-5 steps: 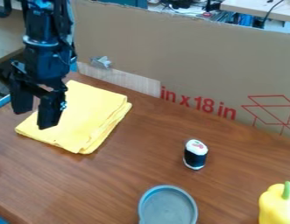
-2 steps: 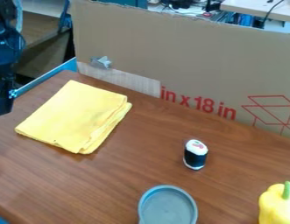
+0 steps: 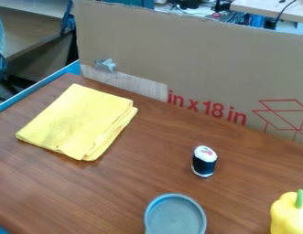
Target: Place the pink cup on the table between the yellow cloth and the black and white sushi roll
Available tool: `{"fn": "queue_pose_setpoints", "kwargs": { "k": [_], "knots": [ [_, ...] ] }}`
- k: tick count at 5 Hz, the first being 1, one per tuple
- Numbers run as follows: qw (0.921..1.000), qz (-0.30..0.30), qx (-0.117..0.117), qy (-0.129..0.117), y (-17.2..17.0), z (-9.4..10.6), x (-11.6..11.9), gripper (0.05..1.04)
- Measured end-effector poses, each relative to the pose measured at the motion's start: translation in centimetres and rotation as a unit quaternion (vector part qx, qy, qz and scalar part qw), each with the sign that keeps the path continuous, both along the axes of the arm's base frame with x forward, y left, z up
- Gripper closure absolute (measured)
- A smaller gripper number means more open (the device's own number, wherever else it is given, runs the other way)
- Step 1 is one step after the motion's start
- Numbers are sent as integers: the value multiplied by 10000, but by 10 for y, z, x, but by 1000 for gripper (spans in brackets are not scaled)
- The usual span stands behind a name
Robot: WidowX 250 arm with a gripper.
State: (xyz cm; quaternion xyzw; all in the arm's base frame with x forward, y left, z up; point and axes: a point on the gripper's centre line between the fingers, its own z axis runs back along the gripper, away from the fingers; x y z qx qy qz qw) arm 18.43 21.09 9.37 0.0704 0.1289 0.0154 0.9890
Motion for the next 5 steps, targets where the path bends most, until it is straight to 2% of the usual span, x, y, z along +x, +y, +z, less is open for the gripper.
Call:
{"fn": "queue_pose_setpoints", "kwargs": {
  "k": [3,4,5],
  "knots": [
    [9994,-210,-220,187,-7,-16,-15,83],
    [9998,-88,-102,169,-4,-20,-14,83],
    [9996,-53,-194,204,-5,-30,-12,83]
  ]
}}
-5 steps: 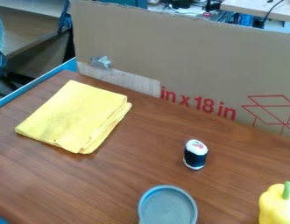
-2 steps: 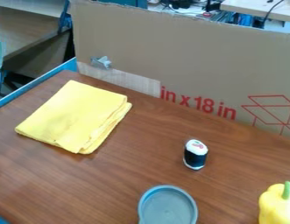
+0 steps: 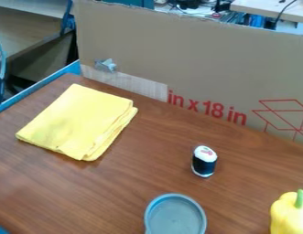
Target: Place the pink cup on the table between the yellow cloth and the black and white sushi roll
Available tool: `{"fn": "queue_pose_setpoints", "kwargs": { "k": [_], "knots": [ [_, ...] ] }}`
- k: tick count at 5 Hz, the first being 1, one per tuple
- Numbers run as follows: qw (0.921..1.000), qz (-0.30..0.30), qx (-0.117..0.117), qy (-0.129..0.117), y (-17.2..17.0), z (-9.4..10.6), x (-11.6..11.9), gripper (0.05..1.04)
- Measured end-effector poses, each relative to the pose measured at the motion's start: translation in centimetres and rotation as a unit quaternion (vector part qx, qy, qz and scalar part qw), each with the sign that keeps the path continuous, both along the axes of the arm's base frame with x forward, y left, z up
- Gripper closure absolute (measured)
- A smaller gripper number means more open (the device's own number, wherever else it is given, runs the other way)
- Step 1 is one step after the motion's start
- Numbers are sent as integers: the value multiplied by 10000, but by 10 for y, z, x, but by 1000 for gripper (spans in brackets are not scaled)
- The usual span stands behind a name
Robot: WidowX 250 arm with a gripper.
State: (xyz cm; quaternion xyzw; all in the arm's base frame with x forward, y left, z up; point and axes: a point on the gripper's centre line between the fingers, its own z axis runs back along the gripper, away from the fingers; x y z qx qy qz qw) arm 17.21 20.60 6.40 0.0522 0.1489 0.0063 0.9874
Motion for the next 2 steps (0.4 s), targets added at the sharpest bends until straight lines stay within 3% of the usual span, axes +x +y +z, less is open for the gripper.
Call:
{"fn": "queue_pose_setpoints", "kwargs": {
  "k": [1,2],
  "knots": [
    [9999,-41,-91,-110,-2,-2,4,83],
    [9996,-36,-286,-38,-5,-12,5,143]
  ]
}}
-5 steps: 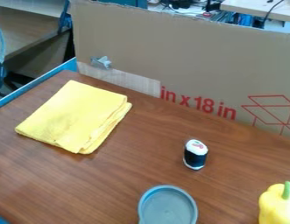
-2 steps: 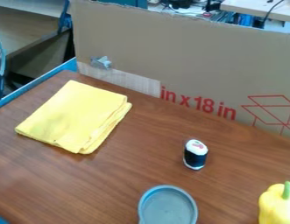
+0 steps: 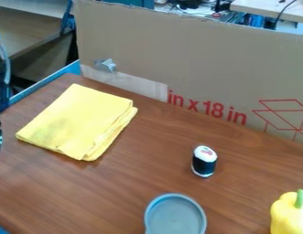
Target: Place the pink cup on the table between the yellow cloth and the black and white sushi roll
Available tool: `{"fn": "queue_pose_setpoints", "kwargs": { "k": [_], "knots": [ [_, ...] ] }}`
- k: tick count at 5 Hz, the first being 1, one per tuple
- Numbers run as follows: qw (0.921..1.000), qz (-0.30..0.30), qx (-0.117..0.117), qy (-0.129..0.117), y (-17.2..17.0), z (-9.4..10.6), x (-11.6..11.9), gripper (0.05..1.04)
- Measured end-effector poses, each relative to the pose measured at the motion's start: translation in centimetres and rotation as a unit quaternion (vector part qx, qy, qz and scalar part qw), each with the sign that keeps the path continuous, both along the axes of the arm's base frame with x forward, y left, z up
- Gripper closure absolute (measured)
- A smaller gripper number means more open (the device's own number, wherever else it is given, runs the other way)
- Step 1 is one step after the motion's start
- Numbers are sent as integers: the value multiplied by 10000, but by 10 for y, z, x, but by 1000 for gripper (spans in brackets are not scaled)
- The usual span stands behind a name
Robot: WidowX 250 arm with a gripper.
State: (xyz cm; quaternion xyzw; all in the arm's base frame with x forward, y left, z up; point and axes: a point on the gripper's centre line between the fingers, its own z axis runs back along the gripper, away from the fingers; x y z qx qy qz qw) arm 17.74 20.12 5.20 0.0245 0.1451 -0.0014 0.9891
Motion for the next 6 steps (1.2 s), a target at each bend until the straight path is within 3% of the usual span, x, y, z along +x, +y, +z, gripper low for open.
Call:
{"fn": "queue_pose_setpoints", "kwargs": {
  "k": [2,3,4,5,6],
  "knots": [
    [9998,154,-141,-61,2,-7,10,718],
    [9997,182,-171,-56,3,-3,12,903],
    [9995,140,-249,-121,-8,6,6,962],
    [9948,-526,-543,-679,-55,49,20,967],
    [9870,-908,-989,-884,-102,67,46,967]
  ]
}}
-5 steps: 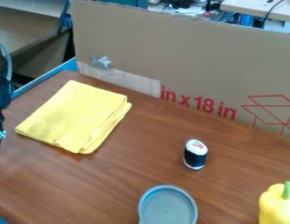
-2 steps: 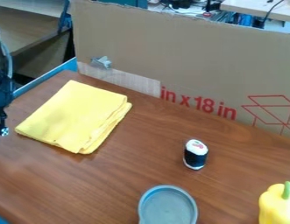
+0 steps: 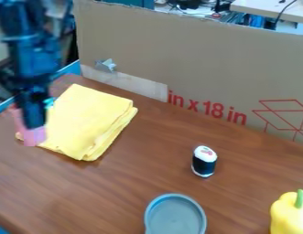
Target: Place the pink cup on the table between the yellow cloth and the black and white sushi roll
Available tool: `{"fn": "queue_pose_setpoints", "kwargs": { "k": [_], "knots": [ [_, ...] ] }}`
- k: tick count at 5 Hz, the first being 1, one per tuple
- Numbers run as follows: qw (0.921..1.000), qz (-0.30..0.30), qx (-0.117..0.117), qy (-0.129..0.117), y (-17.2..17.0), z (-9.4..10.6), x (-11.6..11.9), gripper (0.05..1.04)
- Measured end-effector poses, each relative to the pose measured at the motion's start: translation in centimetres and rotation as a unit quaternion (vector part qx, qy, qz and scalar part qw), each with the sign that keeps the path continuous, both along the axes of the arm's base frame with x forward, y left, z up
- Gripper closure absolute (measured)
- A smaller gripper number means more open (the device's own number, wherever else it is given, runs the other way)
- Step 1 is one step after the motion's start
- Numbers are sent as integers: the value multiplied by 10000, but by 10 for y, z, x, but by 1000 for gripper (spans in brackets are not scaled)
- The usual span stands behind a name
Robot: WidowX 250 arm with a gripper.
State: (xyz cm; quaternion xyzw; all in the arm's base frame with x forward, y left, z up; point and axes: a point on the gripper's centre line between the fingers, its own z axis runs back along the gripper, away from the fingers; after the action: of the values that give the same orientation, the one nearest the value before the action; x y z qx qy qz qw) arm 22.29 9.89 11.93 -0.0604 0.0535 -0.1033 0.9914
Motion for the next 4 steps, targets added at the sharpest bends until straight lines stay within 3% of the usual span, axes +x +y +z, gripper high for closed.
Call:
{"fn": "queue_pose_setpoints", "kwargs": {
  "k": [2,3,4],
  "knots": [
    [9956,-832,337,257,-101,-25,70,967],
    [9896,-1295,421,460,-146,-42,95,967],
    [9867,-1506,392,473,-154,-45,110,967]
  ]
}}
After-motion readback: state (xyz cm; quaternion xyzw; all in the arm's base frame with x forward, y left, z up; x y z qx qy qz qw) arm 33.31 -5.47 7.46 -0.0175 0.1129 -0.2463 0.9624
